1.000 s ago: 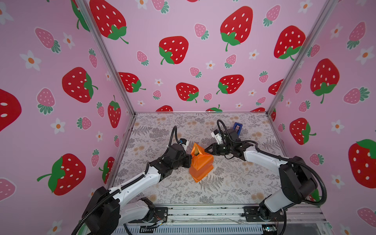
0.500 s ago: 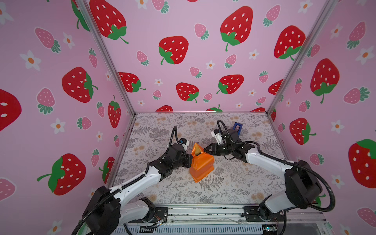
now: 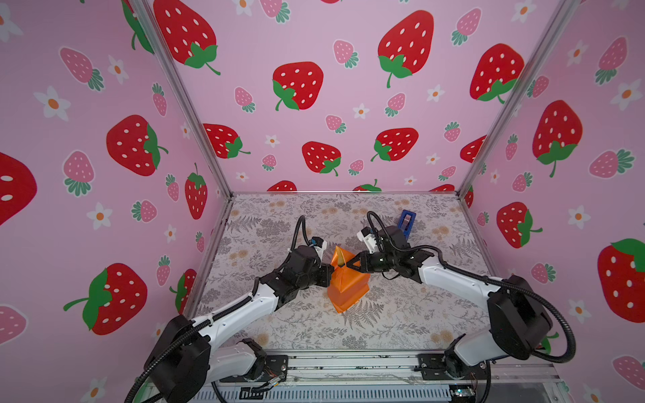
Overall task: Wrap a gift box in wrapping paper
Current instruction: Fold the seventh fold of the wrapping paper on the gift box.
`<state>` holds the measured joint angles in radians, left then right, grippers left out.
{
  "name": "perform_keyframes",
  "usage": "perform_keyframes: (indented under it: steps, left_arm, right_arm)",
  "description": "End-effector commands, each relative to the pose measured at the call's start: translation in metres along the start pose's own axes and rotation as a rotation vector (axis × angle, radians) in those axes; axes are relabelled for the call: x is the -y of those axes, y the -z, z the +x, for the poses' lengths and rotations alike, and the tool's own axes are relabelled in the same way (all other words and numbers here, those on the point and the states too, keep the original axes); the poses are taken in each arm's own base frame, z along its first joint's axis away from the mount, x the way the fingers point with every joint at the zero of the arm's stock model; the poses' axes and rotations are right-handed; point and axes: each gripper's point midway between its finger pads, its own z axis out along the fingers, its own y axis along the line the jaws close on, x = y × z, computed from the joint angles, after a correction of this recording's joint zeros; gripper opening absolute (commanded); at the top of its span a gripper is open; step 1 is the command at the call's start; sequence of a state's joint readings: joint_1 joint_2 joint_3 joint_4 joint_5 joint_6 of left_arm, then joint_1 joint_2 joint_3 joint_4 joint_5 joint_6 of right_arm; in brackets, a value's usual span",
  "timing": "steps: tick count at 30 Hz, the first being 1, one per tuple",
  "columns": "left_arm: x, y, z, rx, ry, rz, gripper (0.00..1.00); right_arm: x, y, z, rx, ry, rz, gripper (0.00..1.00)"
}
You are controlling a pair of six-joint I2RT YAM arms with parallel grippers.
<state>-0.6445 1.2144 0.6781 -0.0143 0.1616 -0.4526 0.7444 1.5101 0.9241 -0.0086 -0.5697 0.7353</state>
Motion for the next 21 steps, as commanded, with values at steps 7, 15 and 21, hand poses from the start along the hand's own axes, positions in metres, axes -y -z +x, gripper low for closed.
perform_keyframes:
  steps: [7, 15, 21]
  left_arm:
    - [0.027, -0.006, -0.016, -0.004, -0.100, 0.118, 0.24]
    - [0.037, -0.010, -0.037, 0.041, -0.099, 0.162, 0.26]
    - [0.042, -0.010, -0.052, 0.083, -0.073, 0.181, 0.27]
  right_arm:
    - [0.019, -0.007, 0.020, -0.049, -0.029, 0.046, 0.17]
    - [0.020, -0.007, 0.022, -0.050, -0.031, 0.049, 0.16]
    - [0.020, -0.007, 0.022, -0.051, -0.030, 0.049, 0.15]
